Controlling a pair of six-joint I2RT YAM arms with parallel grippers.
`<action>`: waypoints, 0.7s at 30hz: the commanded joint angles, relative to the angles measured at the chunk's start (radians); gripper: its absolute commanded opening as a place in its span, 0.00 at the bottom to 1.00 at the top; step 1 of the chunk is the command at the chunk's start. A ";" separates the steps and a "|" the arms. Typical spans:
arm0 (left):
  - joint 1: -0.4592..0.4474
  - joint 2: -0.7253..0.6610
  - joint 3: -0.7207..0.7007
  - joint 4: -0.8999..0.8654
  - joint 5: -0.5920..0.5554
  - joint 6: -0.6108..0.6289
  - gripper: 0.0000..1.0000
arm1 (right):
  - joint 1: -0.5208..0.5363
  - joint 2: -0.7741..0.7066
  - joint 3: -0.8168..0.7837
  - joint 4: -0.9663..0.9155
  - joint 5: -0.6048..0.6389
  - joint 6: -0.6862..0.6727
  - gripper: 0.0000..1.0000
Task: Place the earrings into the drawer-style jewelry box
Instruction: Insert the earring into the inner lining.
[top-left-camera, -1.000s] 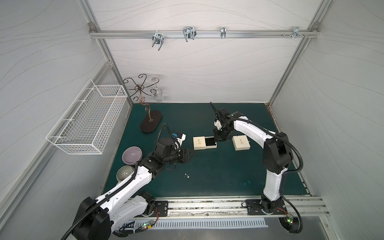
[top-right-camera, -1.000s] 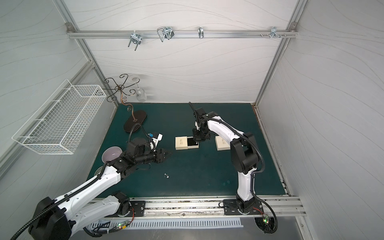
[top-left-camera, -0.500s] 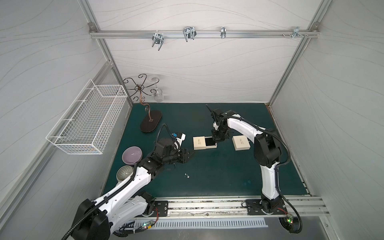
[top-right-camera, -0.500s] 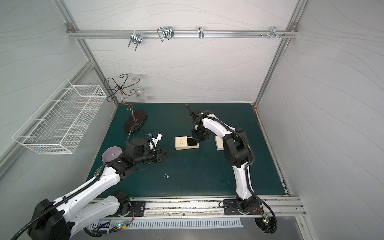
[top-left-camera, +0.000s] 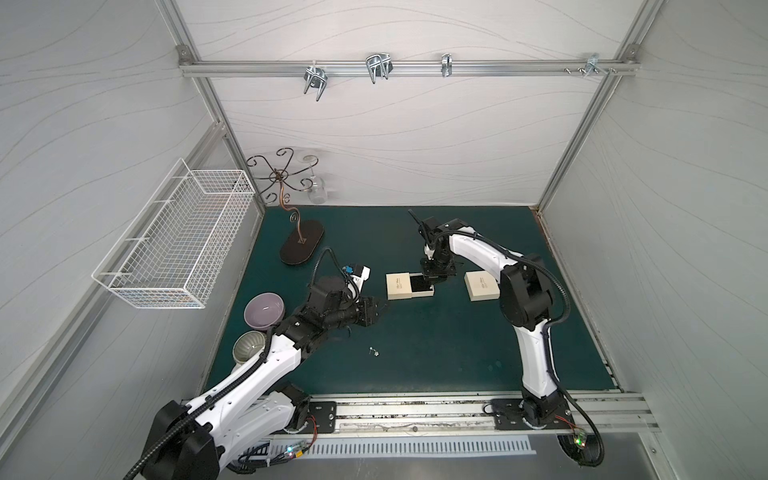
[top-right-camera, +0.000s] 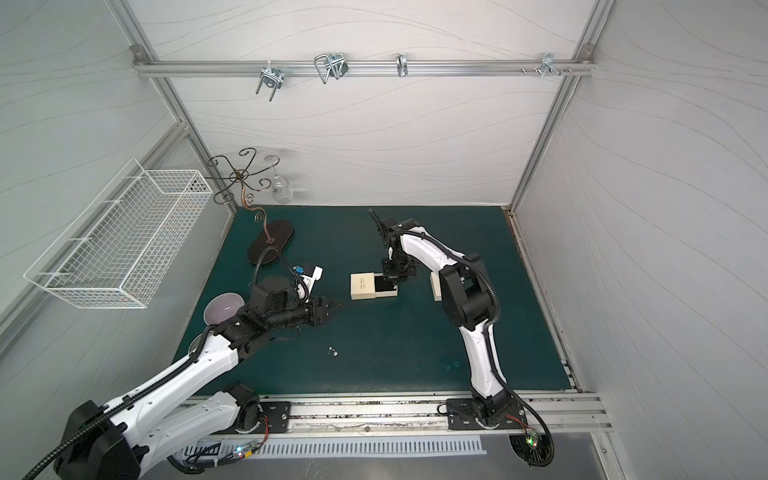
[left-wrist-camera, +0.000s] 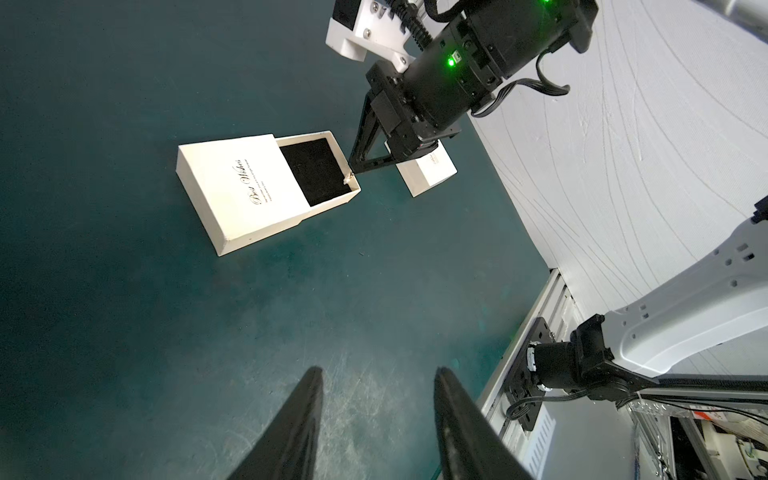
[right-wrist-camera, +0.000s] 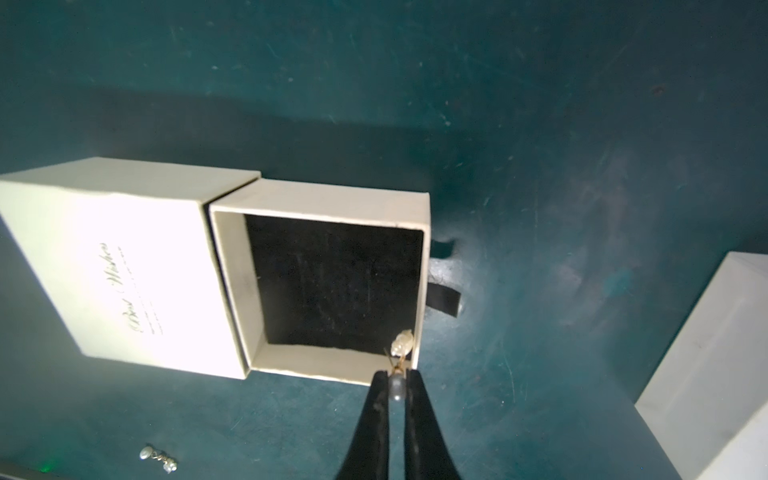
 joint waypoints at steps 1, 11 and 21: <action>-0.004 -0.015 0.004 0.022 -0.012 0.020 0.47 | 0.011 0.034 0.030 -0.051 0.013 -0.011 0.06; -0.004 -0.015 0.003 0.025 -0.012 0.022 0.47 | 0.013 0.097 0.108 -0.081 0.022 -0.020 0.06; -0.003 -0.007 0.004 0.033 -0.006 0.019 0.48 | 0.013 0.117 0.132 -0.078 0.024 -0.017 0.06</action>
